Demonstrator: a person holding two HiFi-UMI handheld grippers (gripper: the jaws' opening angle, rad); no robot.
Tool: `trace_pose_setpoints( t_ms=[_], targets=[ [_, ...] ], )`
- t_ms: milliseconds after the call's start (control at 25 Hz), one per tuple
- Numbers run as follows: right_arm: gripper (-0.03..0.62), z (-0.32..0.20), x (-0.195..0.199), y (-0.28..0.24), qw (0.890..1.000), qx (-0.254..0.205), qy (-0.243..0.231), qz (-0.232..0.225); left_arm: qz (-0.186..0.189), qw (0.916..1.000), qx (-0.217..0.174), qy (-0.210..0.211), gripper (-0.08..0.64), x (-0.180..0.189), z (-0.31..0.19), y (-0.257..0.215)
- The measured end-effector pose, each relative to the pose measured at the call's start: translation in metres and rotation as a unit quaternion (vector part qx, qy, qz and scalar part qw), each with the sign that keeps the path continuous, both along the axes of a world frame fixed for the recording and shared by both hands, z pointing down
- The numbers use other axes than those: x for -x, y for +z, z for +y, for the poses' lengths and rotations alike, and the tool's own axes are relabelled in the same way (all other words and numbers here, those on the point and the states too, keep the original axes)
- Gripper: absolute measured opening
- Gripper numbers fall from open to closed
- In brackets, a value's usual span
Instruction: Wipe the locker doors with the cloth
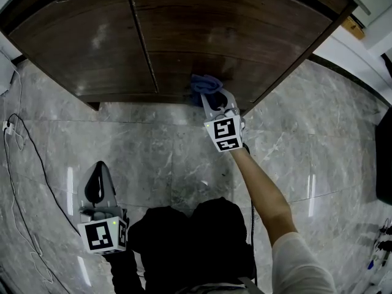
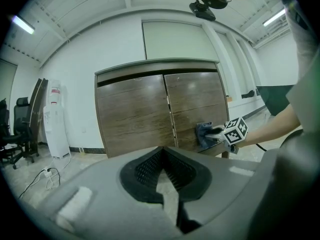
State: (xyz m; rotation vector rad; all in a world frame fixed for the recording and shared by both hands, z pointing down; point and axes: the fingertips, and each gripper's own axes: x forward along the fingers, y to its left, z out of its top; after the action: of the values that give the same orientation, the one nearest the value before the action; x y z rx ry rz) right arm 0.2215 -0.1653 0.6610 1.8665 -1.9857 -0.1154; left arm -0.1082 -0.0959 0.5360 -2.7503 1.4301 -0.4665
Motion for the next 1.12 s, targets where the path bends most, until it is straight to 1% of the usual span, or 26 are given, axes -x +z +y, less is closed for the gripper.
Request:
trace_pose_setpoints(
  t_ms=[320, 440, 520, 640, 760, 920, 1120],
  targets=[
    [0.071, -0.005, 0.011, 0.055, 0.998, 0.062, 0.000, -0.024, -0.002, 1.0000, 0.005, -0.003, 0.002, 0.002, -0.002, 0.005],
    [0.071, -0.006, 0.014, 0.063, 0.996, 0.080, 0.001, -0.029, -0.002, 1.0000, 0.007, -0.004, 0.002, 0.003, -0.002, 0.007],
    [0.071, -0.007, 0.015, 0.059, 0.996, 0.084, 0.001, -0.029, -0.002, 1.0000, 0.008, -0.004, 0.002, 0.004, -0.001, 0.007],
    [0.071, -0.009, 0.019, 0.040, 0.997, 0.074, -0.009, -0.017, 0.000, 1.0000, 0.008, -0.004, 0.002, 0.005, -0.002, 0.006],
    [0.072, -0.015, 0.027, 0.009, 0.998, 0.052, -0.023, -0.008, 0.004, 0.9999, 0.010, -0.002, 0.002, 0.005, -0.002, 0.005],
    [0.071, -0.020, 0.032, -0.034, 0.999, 0.032, -0.027, 0.006, 0.010, 0.9999, 0.010, 0.000, 0.002, 0.005, 0.001, 0.003],
    [0.071, -0.026, 0.038, -0.096, 0.999, -0.006, -0.034, 0.007, 0.015, 0.9998, 0.012, -0.002, 0.002, 0.007, 0.002, 0.001]
  ],
)
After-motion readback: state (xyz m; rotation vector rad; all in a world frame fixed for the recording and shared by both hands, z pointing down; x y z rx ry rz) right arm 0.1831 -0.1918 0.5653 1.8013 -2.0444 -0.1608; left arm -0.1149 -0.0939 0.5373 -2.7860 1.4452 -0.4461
